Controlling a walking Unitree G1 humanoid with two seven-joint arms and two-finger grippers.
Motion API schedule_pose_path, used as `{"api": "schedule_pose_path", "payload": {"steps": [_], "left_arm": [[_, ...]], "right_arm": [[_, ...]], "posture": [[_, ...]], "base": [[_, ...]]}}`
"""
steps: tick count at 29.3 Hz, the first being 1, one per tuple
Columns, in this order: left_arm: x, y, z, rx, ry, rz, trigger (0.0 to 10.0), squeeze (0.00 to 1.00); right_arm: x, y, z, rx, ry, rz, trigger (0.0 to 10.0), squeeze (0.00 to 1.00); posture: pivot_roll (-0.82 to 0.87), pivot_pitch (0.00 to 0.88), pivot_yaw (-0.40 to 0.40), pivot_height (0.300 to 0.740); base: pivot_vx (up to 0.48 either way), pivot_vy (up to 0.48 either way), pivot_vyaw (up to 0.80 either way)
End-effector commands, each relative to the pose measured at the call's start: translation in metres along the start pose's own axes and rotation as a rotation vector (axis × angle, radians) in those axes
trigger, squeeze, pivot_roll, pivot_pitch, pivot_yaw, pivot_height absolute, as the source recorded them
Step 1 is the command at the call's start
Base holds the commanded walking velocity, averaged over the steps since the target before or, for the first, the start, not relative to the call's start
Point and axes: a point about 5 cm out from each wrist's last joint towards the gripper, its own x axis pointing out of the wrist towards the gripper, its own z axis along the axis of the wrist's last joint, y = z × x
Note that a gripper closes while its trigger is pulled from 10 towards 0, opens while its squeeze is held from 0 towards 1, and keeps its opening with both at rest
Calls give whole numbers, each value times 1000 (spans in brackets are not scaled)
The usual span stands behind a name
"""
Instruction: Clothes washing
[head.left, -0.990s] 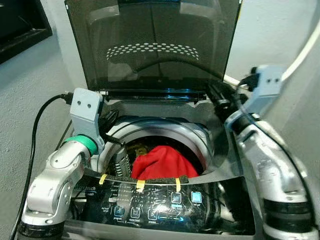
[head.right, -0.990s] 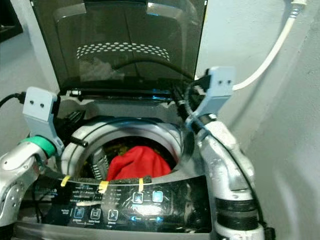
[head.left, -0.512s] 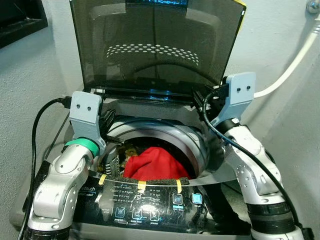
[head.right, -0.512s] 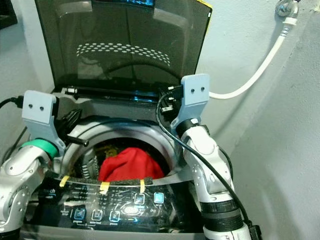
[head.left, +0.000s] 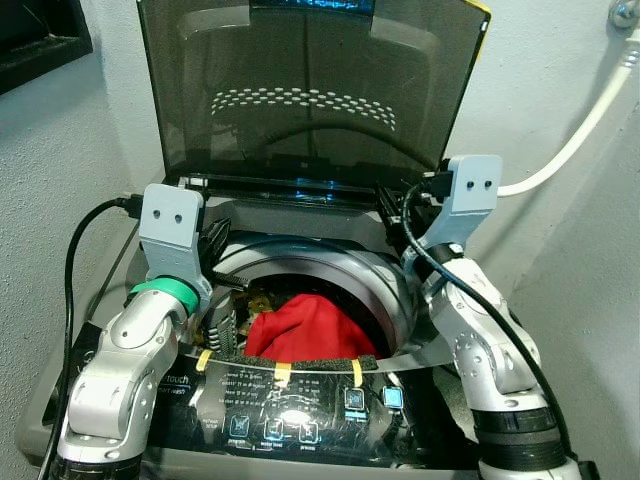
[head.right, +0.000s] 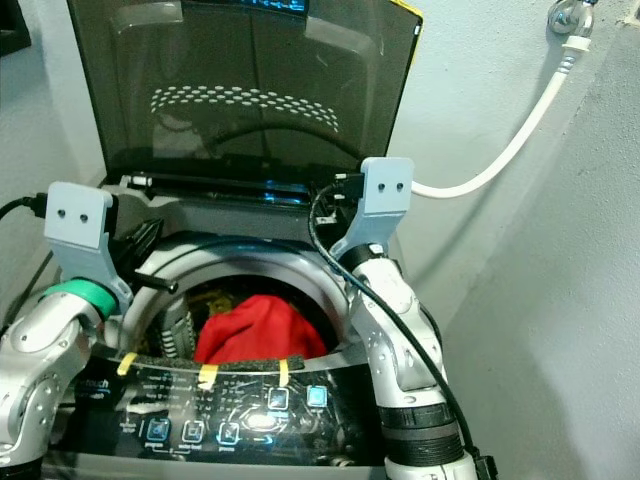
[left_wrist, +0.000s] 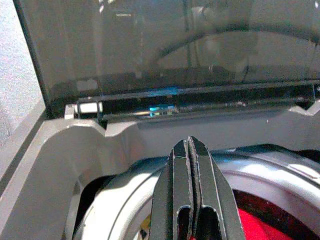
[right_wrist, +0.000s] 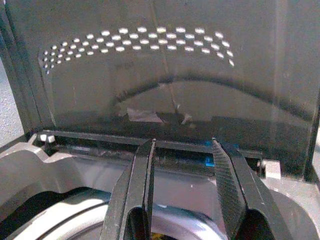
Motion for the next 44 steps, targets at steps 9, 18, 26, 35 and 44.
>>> {"api": "schedule_pose_path", "payload": {"steps": [9,18,26,35,44], "left_arm": [[1,-4,1,-26,-24,-15,10000,0],[2,-4,2,-34,-30,-10,10000,0],[1,-4,0,-32,-23,-7,10000,0],[1,-4,-2,-35,-16,-5,10000,0],[-2,-1,-7,-45,4,10,10000,0]], "right_arm": [[-3,-1,-12,12,47,0,10000,0],[-2,0,-12,18,52,4,10000,0],[-1,0,-10,14,53,8,10000,0],[0,2,-8,14,60,16,10000,0],[1,6,-8,14,77,21,10000,0]], "posture": [[34,13,-1,740],[31,17,-7,740],[26,19,-6,740],[20,23,-13,740],[18,30,-21,740]], "base": [[-204,0,0],[-357,0,0],[-281,0,0],[0,0,0],[0,0,0]]}}
